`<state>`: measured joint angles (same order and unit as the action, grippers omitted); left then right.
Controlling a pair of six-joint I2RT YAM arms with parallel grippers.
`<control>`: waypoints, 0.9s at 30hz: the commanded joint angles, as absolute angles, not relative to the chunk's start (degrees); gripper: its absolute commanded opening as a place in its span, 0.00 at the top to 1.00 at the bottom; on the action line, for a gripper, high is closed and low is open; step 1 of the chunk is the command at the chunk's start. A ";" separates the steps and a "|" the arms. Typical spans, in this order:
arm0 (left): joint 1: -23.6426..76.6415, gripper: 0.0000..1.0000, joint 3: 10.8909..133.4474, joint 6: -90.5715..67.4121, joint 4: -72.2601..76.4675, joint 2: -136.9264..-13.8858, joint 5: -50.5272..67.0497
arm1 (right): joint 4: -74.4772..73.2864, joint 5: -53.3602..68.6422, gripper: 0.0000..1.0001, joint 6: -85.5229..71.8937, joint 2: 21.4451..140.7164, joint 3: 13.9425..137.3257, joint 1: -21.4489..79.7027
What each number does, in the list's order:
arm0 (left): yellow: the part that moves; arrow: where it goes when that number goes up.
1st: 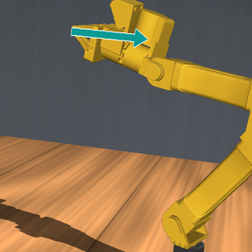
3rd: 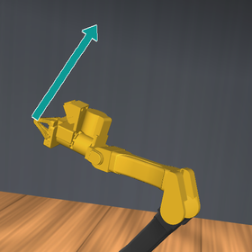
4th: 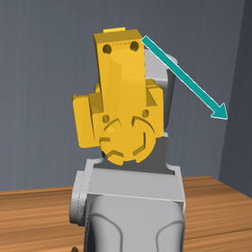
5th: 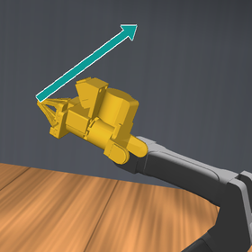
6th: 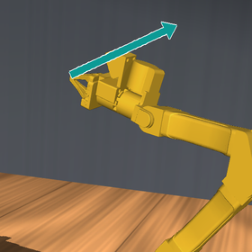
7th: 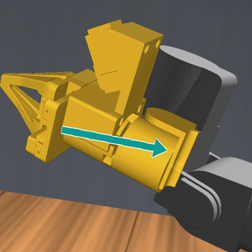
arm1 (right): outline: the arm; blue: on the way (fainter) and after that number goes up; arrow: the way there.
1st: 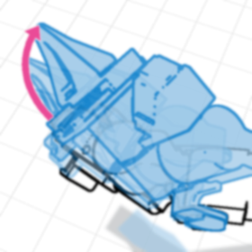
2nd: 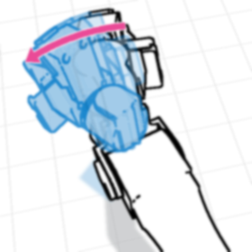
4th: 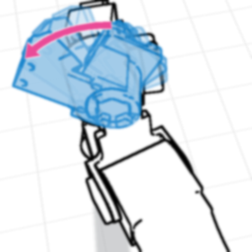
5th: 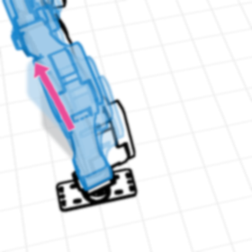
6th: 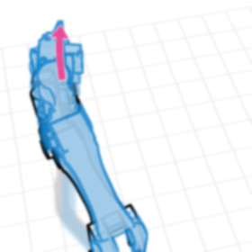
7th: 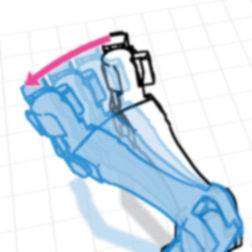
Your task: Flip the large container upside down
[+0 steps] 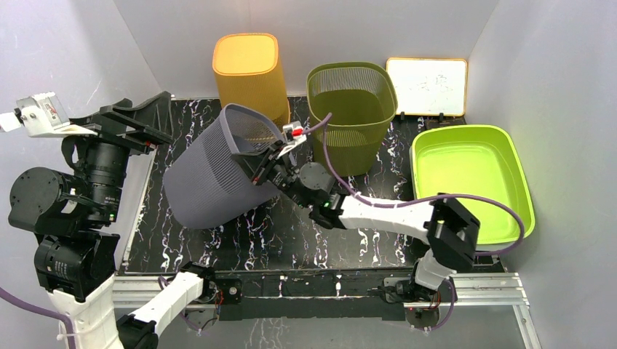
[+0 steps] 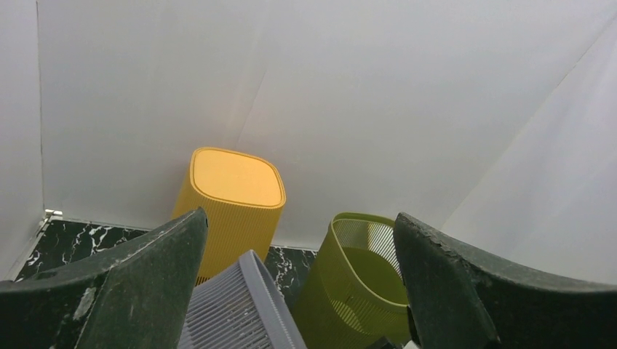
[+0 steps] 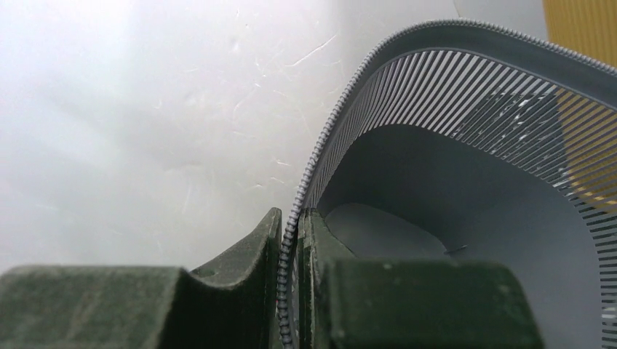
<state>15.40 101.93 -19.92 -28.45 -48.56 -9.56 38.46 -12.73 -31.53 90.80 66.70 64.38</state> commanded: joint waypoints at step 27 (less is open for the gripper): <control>15.56 0.02 102.82 -15.20 -33.89 -47.92 -8.93 | 86.11 -29.82 1.00 -69.14 115.02 64.01 68.77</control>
<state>15.40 100.25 -16.88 -33.26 -46.46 -9.56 74.04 -35.42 -61.19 113.27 58.83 68.82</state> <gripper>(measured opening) 0.983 0.089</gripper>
